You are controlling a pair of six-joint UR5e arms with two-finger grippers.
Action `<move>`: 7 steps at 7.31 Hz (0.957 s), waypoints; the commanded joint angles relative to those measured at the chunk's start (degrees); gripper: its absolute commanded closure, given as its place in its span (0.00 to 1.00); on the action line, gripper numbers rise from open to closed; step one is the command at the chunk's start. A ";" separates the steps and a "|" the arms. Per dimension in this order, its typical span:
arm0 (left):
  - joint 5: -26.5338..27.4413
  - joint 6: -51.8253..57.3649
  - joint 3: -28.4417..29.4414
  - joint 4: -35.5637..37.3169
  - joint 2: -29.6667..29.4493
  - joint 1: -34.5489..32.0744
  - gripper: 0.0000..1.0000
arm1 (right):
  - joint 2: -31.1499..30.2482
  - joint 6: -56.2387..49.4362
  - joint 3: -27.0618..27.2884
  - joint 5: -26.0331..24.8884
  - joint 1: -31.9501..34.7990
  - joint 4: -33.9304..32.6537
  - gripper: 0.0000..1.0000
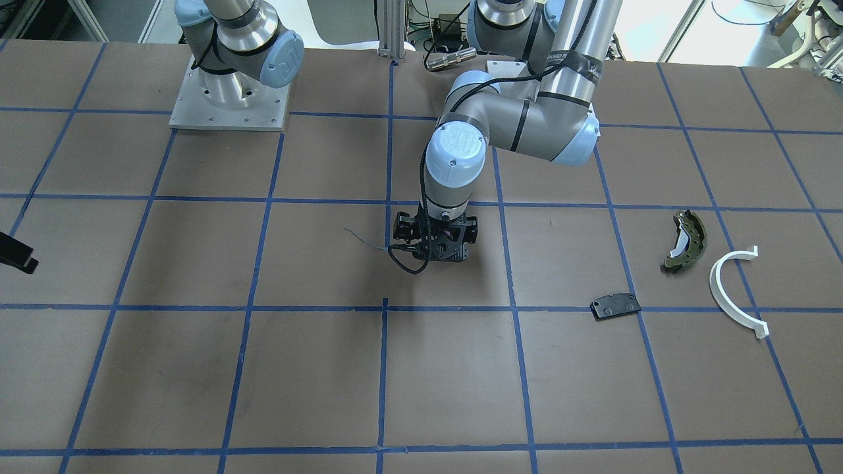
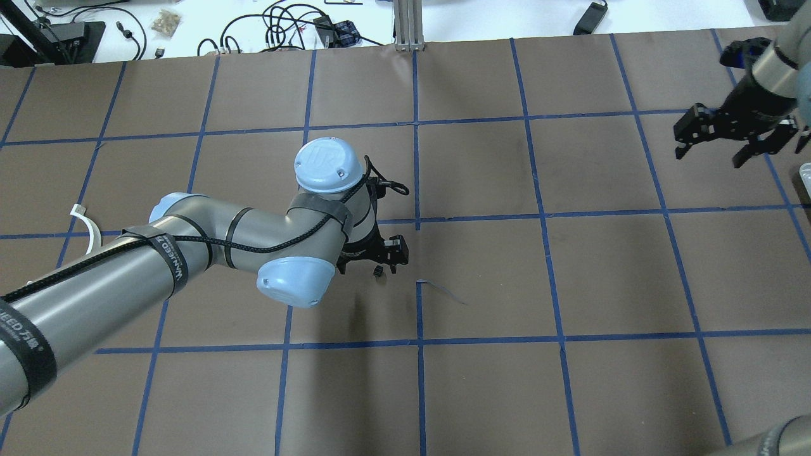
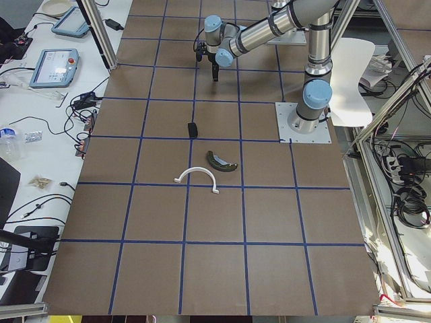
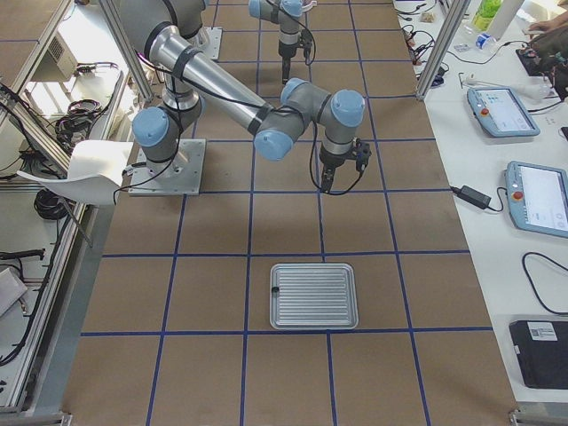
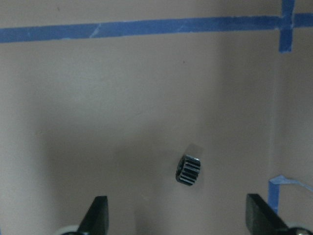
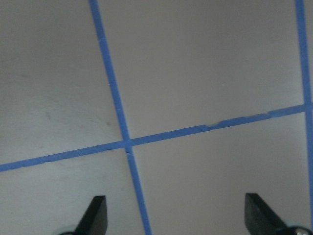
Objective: Place bearing gear from tray to pile
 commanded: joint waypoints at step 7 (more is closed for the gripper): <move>-0.03 0.78 0.69 3.24 -1.80 -0.07 1.00 | 14.42 -25.53 -8.31 -9.71 -18.61 -0.05 0.00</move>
